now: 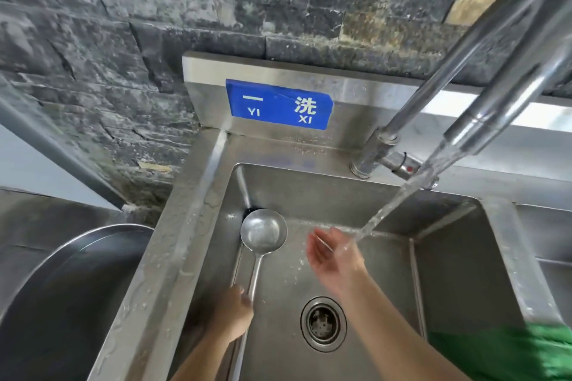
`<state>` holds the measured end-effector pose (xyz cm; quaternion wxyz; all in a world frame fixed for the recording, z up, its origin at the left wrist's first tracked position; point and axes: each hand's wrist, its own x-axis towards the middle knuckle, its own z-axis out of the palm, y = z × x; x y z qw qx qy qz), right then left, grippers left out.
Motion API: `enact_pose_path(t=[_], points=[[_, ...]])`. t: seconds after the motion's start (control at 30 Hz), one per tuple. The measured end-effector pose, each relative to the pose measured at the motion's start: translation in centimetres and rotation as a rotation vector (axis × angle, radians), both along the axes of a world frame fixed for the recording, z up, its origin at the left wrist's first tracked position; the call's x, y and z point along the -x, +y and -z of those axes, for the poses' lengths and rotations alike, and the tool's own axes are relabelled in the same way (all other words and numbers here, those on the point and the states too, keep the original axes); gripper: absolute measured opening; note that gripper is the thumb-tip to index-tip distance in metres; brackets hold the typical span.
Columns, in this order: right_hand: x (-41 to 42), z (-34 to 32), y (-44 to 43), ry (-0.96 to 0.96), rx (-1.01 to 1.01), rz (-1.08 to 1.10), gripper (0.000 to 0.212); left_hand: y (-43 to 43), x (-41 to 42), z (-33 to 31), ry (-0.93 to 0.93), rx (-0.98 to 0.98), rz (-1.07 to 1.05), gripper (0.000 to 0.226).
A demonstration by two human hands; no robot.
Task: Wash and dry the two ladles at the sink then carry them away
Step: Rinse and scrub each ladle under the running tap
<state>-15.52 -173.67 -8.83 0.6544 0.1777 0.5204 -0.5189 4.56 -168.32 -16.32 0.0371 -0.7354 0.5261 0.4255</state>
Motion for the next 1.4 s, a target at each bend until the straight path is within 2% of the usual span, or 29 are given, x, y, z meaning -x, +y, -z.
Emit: enact_pose_path(t=[0.07, 0.17, 0.3, 0.37, 0.47, 0.57, 0.67, 0.93, 1.03, 1.1, 1.13, 1.2, 1.27, 1.33, 1.4], points=[[0.3, 0.6, 0.0, -0.021, 0.001, 0.025, 0.032, -0.1, 0.4, 1.5, 0.053, -0.007, -0.104, 0.031], [1.0, 1.0, 0.3, -0.011, 0.011, 0.005, 0.03, -0.3, 0.7, 3.5, 0.082, -0.016, -0.124, 0.026], [1.7, 1.1, 0.6, 0.023, -0.004, -0.041, 0.025, 0.0, 1.2, 6.8, 0.113, -0.033, -0.231, 0.035], [1.6, 0.9, 0.7, 0.022, 0.015, -0.076, 0.021, 0.2, 1.9, 5.1, 0.092, -0.008, -0.265, 0.029], [1.5, 0.7, 0.8, 0.027, 0.046, -0.134, 0.013, 0.4, 2.5, 2.9, -0.015, 0.076, -0.187, 0.035], [1.8, -0.1, 1.1, 0.05, 0.049, -0.17, 0.011, 1.1, 2.8, 1.7, -0.074, 0.059, -0.106, 0.043], [2.2, -0.7, 1.6, 0.112, 0.041, -0.206, 0.017, 2.2, 2.7, -0.1, -0.134, 0.04, -0.023, 0.041], [4.9, -2.6, 3.7, 0.14, 0.126, -0.304, 0.005, 5.7, 2.9, -8.3, -0.288, 0.172, 0.224, 0.037], [5.5, -2.2, 4.1, 0.215, 0.145, -0.367, 0.012, 6.3, 2.9, -10.7, -0.309, 0.184, 0.293, 0.036], [5.7, -1.8, 4.3, 0.395, 0.137, -0.517, 0.019, 6.4, 3.0, -11.9, -0.316, 0.178, 0.323, 0.037], [5.7, -1.9, 4.4, 0.557, 0.142, -0.67, 0.025, 6.4, 3.1, -12.4, -0.324, 0.178, 0.338, 0.038], [5.8, -2.3, 5.0, 1.01, 0.213, -1.098, 0.034, 6.4, 3.4, -13.4, -0.336, 0.194, 0.362, 0.04], [5.6, -2.4, 5.6, 1.387, 0.408, -1.487, 0.041, 6.4, 3.7, -14.4, -0.329, 0.21, 0.369, 0.039], [5.2, -1.7, 6.3, 1.523, 0.608, -1.788, 0.052, 6.2, 4.1, -15.3, -0.304, 0.219, 0.353, 0.038], [4.7, -1.3, 7.3, 1.459, 0.645, -1.917, 0.067, 6.1, 4.1, -15.8, -0.281, 0.218, 0.332, 0.037]])
